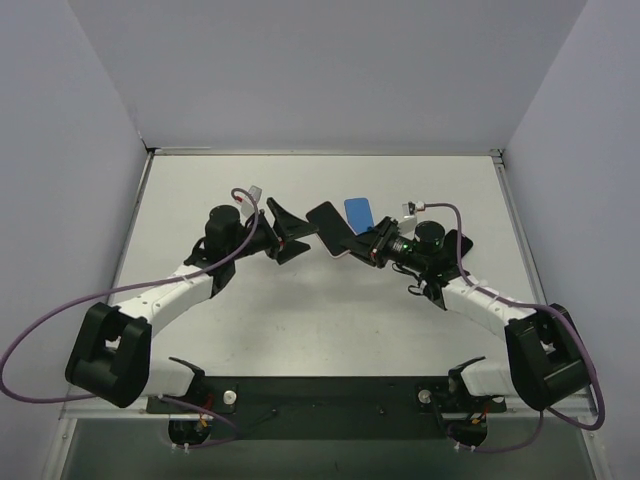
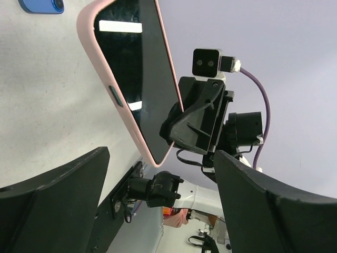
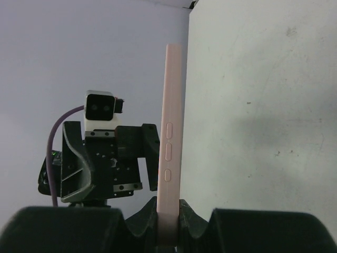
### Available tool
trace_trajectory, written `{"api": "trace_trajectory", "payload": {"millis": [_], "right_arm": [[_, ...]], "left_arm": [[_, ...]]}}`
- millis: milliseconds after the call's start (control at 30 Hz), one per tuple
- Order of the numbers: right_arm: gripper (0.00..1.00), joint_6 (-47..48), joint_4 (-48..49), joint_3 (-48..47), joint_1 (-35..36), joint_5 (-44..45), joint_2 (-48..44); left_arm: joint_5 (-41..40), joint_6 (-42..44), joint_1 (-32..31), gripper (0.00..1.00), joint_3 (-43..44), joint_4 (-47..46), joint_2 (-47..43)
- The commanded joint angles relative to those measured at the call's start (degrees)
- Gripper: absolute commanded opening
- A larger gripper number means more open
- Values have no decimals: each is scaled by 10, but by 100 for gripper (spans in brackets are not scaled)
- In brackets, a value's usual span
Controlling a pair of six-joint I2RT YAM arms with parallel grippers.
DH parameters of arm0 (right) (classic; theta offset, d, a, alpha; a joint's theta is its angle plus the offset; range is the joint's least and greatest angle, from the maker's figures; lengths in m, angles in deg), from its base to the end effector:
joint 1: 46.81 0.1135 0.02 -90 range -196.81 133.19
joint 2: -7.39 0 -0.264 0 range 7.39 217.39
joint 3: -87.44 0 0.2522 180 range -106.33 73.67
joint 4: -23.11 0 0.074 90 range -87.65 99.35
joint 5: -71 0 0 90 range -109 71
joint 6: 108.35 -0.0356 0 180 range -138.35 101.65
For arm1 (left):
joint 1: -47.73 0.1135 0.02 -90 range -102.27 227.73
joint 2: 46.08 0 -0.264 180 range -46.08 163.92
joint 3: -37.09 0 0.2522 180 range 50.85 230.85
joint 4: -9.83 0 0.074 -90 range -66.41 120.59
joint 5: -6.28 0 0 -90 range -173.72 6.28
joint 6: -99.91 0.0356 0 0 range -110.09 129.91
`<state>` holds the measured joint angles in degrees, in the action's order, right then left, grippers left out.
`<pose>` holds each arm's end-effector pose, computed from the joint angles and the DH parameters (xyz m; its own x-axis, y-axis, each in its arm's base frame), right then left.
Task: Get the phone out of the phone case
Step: Adjust the phone.
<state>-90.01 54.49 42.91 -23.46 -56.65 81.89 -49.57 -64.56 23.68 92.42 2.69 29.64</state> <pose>0.2393 0.1270 0.2444 -0.8229 0.4633 -0.3288 -0.2966 0.1433 0.9442 0.2585 -0.1372 0.2578 -0.8618 -0.4886 -0.1366 0.0222 0.2327 -0.9723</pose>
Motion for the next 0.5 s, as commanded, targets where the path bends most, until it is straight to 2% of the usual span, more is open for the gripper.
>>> {"api": "trace_trajectory", "payload": {"millis": [0, 133, 467], "right_arm": [[0, -59, 168, -24, 6, -36, 6], [0, -69, 202, -15, 13, -38, 13], [0, -54, 173, -16, 34, -43, 14]], "left_arm": [[15, -35, -1, 90, 3, -108, 35], [18, -41, -2, 85, 19, -126, 71], [-8, -57, -3, 75, 47, -165, 106]]}}
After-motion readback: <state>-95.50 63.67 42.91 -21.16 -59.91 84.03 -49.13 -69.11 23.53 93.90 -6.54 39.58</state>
